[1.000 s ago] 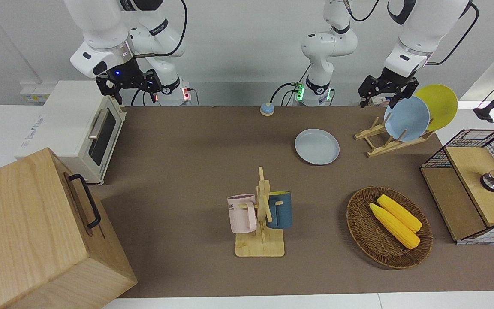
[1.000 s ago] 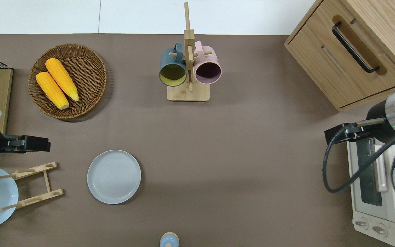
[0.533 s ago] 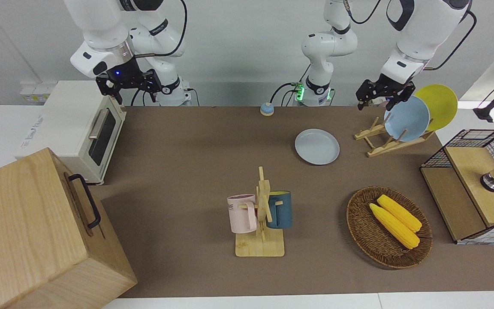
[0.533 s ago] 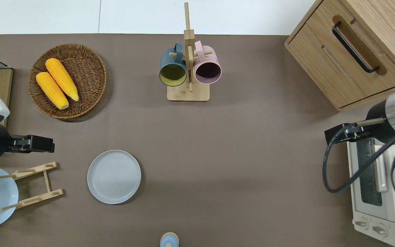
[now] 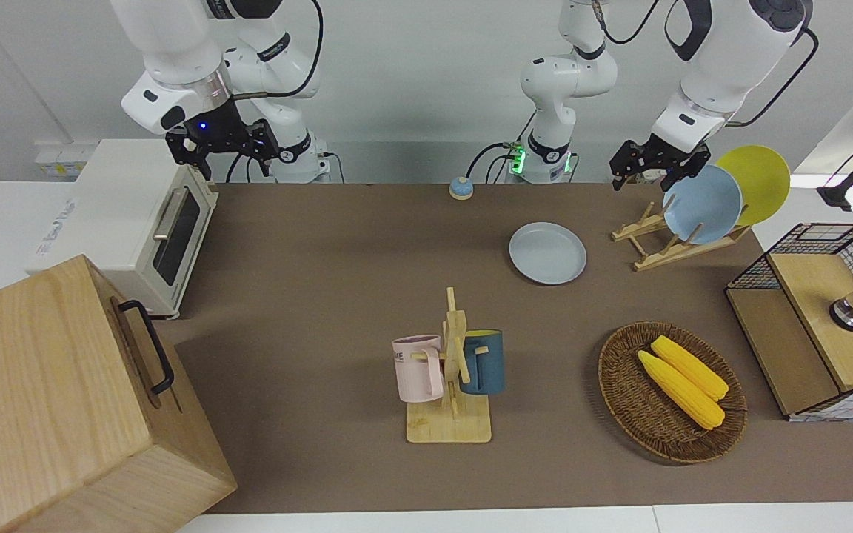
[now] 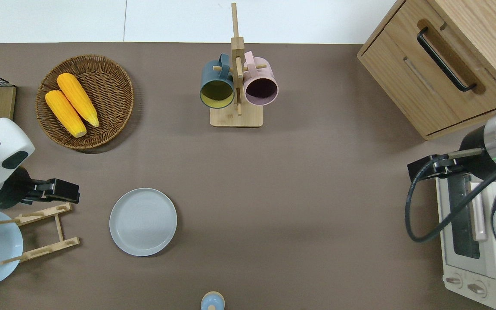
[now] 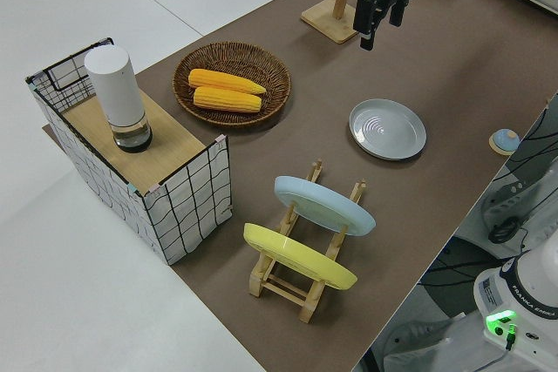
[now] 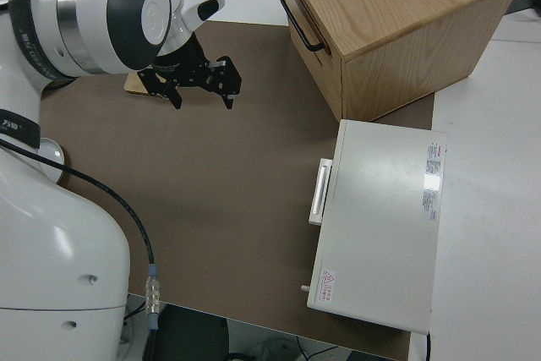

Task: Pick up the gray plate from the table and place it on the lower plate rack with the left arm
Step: 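Move the left gripper toward the gray plate's near edge, then grasp the gray plate's rim with the left gripper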

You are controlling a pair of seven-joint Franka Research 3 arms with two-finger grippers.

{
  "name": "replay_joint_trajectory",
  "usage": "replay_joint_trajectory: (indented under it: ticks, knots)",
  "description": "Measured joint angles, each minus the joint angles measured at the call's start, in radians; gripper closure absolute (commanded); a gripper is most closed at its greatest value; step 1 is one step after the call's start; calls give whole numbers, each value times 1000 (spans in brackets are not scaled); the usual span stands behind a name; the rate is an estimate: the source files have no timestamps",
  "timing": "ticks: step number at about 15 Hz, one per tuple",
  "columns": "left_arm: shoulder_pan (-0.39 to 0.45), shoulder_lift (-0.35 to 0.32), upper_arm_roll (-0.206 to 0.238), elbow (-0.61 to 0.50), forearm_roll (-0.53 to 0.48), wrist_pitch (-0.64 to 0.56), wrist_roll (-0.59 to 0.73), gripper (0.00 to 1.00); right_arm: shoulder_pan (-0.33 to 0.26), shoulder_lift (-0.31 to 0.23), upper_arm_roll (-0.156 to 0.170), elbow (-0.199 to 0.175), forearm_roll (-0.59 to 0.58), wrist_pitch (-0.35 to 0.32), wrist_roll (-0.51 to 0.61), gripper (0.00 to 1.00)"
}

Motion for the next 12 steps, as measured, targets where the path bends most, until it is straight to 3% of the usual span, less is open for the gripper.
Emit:
replay_joint_trajectory:
  ticks: [4,12]
  knots:
    - [1,-16,6,-123,0,114,-2,7,0,0,0,0,0,0,0,17]
    - [2,-75,17,-520,-5,545,-3,7,0,0,0,0,0,0,0,17]
